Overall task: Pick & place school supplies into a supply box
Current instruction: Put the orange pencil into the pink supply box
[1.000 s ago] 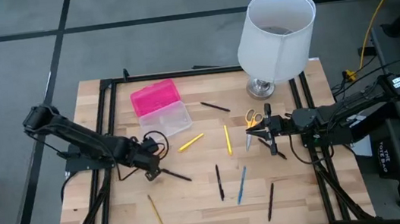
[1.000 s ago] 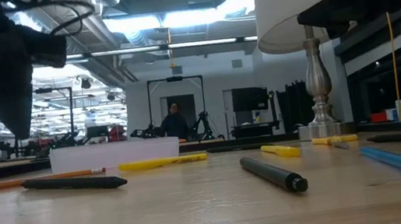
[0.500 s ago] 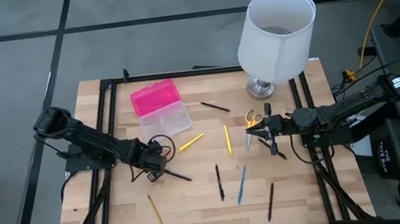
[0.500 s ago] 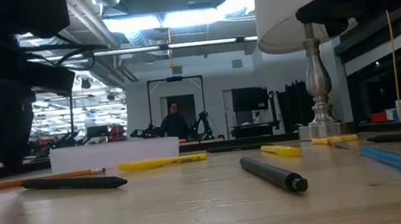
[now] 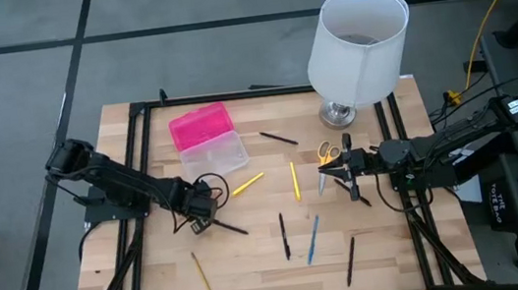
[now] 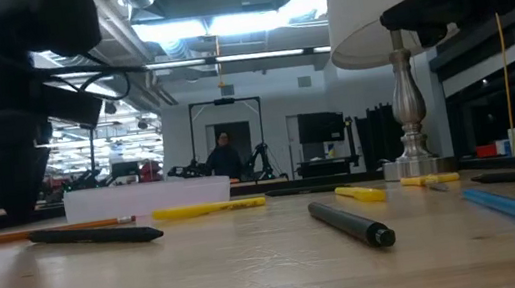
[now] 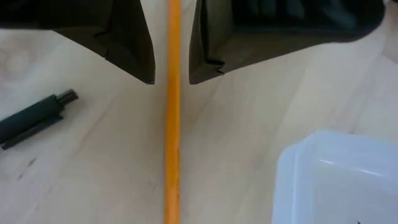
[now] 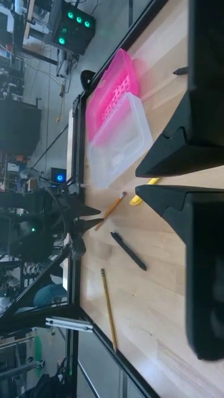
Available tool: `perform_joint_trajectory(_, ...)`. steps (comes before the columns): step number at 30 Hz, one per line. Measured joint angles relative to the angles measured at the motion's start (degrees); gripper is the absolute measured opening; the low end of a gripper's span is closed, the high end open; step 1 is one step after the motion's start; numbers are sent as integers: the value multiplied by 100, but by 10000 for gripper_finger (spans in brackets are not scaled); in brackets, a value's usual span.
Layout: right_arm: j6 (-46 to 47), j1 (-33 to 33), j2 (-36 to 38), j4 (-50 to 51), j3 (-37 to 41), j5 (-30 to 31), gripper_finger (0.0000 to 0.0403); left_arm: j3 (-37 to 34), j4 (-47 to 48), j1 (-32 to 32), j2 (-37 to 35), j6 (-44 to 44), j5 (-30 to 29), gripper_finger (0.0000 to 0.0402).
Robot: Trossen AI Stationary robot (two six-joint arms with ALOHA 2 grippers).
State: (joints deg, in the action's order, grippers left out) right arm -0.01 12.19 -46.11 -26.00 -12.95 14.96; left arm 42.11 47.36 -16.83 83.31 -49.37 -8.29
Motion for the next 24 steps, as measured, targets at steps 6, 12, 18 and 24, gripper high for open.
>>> perform_joint_trajectory(6, 0, -2, 0, 4, 0, 0, 37, -415, -870, 307, -10, 445, 351, 90)
perform_joint_trajectory(12, 0, -2, 0, 7, 0, 0, 37, -687, -987, 462, -52, 459, 468, 90)
perform_joint_trajectory(18, -9, -8, -1, 7, 0, 42, 37, -708, -1043, 463, -52, 714, 423, 85)
perform_joint_trajectory(24, -19, -7, 0, 7, 0, 44, 37, -713, -1029, 462, -47, 689, 373, 72)
